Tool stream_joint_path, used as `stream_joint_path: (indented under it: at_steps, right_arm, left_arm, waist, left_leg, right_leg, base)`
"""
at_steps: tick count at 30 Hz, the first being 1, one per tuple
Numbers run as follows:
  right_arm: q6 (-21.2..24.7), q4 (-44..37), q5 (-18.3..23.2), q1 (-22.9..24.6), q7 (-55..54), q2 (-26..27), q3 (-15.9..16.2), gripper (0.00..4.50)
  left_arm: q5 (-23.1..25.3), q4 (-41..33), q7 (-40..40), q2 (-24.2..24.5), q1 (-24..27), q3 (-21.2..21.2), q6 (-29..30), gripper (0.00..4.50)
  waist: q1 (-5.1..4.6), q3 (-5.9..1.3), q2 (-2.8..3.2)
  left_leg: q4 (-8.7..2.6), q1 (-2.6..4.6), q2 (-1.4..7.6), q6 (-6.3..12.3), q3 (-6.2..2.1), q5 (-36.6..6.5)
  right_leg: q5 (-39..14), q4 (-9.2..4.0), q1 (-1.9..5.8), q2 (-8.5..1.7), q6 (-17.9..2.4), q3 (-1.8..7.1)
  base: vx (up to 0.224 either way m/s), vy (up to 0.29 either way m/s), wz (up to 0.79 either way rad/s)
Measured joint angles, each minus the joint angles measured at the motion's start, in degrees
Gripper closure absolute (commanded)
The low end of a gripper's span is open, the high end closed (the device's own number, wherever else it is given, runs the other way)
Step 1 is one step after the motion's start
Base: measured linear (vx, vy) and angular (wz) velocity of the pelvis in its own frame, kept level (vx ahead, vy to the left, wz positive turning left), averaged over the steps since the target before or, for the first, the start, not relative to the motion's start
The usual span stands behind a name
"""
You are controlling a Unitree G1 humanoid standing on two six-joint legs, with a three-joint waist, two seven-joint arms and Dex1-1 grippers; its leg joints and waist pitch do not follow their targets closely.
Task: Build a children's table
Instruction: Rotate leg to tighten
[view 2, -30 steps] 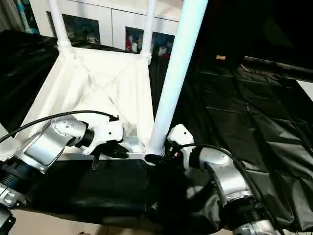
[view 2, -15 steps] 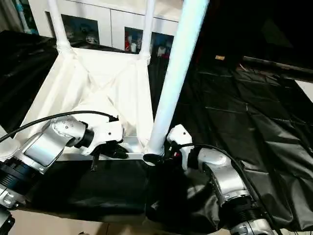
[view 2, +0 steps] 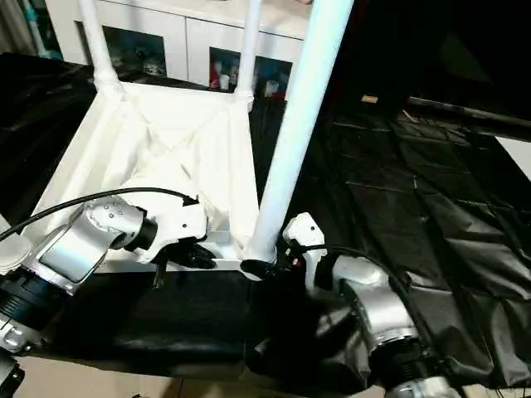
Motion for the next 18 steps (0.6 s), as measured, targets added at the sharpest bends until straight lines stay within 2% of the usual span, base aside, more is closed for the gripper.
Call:
stream_joint_path:
  at_steps: [6, 11, 14, 18]
  right_arm:
    - [-0.93, 5.65, -0.58, -2.52, -12.38, 5.28, -3.63, 1.75]
    - [-1.25, 11.71, -1.93, -7.05, -24.27, 10.17, -6.81, 1.75]
    - [-1.7, 13.3, -2.22, -8.22, -28.57, 11.7, -7.44, 1.75]
    - [-3.21, 14.68, -2.87, -8.57, -28.72, 12.23, -7.37, 1.75]
  left_arm:
    - [1.59, 6.17, 8.04, -6.31, -2.41, 0.65, 1.82, 4.5]
    - [3.99, 11.95, 15.16, -11.11, -5.33, 0.83, 2.32, 4.5]
    - [4.76, 13.65, 17.24, -12.31, -5.94, 0.78, 1.78, 4.5]
    - [5.57, 14.52, 17.2, -12.43, -6.52, 0.39, 1.36, 4.5]
  waist:
    - [-0.56, -0.03, -0.03]
    - [-1.32, 0.01, 0.04]
    - [-1.44, 0.0, 0.03]
    - [-1.47, 0.02, 0.06]
  left_leg:
    - [0.0, 0.03, -0.03, 0.0, -0.15, 0.0]
    - [0.0, -0.12, -0.09, 0.0, -0.47, -0.01]
    - [0.0, -0.19, -0.15, 0.0, -0.6, -0.01]
    - [-0.03, -0.21, -0.16, 0.01, -0.65, -0.01]
  right_leg:
    - [-0.01, -0.1, 0.04, 0.02, 0.15, -0.05]
    - [-0.01, -0.4, 0.05, 0.05, 0.16, -0.26]
    - [-0.02, -0.65, 0.07, 0.05, 0.17, -0.33]
    - [-0.02, -1.06, 0.16, 0.05, 0.17, -0.39]
  base:
    - [0.0, 0.0, 0.0]
    - [0.0, 0.0, 0.0]
    - [0.0, 0.0, 0.0]
    - [0.0, 0.0, 0.0]
